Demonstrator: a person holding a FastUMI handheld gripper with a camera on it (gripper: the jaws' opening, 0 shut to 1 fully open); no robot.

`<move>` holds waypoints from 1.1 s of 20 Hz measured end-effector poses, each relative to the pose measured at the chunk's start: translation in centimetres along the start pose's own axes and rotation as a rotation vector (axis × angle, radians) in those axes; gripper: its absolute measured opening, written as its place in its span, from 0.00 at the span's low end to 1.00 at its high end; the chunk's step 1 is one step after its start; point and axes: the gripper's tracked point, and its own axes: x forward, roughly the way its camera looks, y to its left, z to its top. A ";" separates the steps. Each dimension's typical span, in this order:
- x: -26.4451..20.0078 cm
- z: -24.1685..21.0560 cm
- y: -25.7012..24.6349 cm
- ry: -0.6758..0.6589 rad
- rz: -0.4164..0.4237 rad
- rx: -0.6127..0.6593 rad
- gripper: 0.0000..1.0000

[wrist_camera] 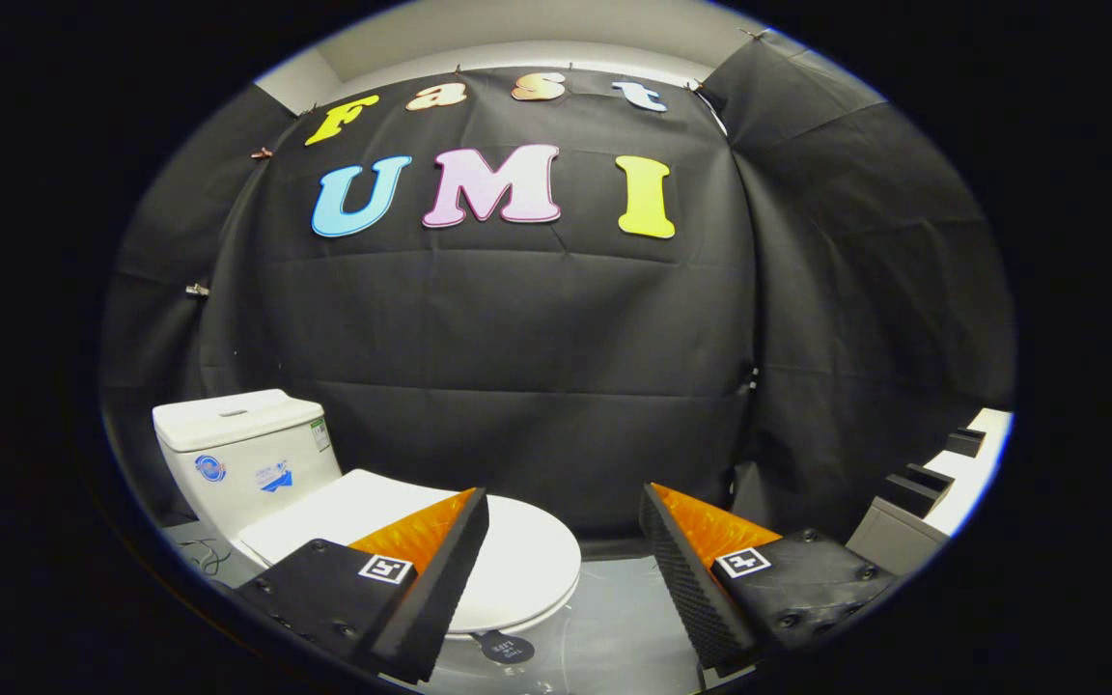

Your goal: Open the toilet lid.

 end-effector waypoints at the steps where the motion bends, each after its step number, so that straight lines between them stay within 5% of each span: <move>1: 0.0 0.0 0.1 -0.002 0.000 -0.001 0.98; 22: 0.3 -3.8 -0.6 0.084 -0.001 -0.003 0.98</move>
